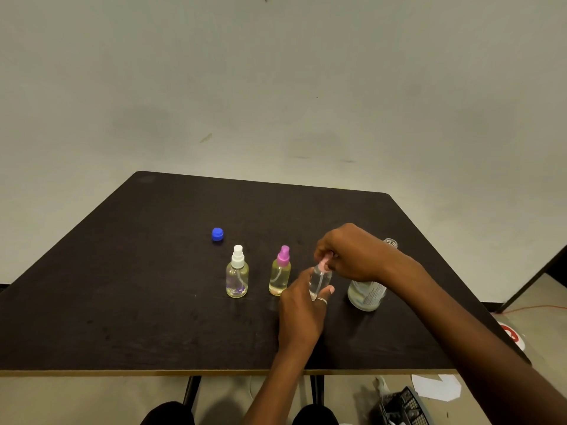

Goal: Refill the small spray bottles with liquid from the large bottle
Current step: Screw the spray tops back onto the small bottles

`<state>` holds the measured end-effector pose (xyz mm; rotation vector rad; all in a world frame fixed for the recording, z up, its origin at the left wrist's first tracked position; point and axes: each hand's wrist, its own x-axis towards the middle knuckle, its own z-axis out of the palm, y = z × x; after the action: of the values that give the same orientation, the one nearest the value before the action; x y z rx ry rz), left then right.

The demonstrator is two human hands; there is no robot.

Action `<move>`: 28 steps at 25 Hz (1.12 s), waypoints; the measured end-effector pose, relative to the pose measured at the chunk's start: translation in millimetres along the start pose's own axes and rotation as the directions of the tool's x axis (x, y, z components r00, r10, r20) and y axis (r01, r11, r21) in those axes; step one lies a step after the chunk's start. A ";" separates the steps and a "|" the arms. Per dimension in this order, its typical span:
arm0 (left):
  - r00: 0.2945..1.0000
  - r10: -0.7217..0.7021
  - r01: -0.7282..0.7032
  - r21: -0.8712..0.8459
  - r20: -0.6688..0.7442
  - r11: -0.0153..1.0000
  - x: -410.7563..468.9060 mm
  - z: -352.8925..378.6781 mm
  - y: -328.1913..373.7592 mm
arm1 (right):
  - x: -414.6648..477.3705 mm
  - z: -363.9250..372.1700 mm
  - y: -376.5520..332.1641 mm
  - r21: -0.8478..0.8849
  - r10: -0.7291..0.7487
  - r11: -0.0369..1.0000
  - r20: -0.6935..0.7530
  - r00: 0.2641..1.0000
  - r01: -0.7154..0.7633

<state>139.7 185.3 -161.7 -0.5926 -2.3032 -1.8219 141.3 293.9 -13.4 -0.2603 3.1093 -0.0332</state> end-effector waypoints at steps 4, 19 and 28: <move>1.000 -0.010 0.010 0.009 0.008 1.000 1.2 -0.8 1.5 | 4.6 4.0 -1.7 0.001 0.035 0.999 -0.010 0.999 -0.035; 1.000 -0.029 0.028 0.037 0.013 0.999 0.1 -2.0 2.4 | -0.7 13.2 0.0 0.030 0.096 0.995 -0.048 0.994 -0.094; 0.996 -0.092 0.092 0.071 0.002 0.993 1.4 -1.8 7.2 | -4.9 29.0 -11.9 0.067 0.281 0.960 -0.185 0.942 -0.273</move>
<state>141.0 185.3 -154.2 -0.4890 -2.4251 -1.7705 148.8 282.4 -42.1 0.1965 3.2989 -0.1233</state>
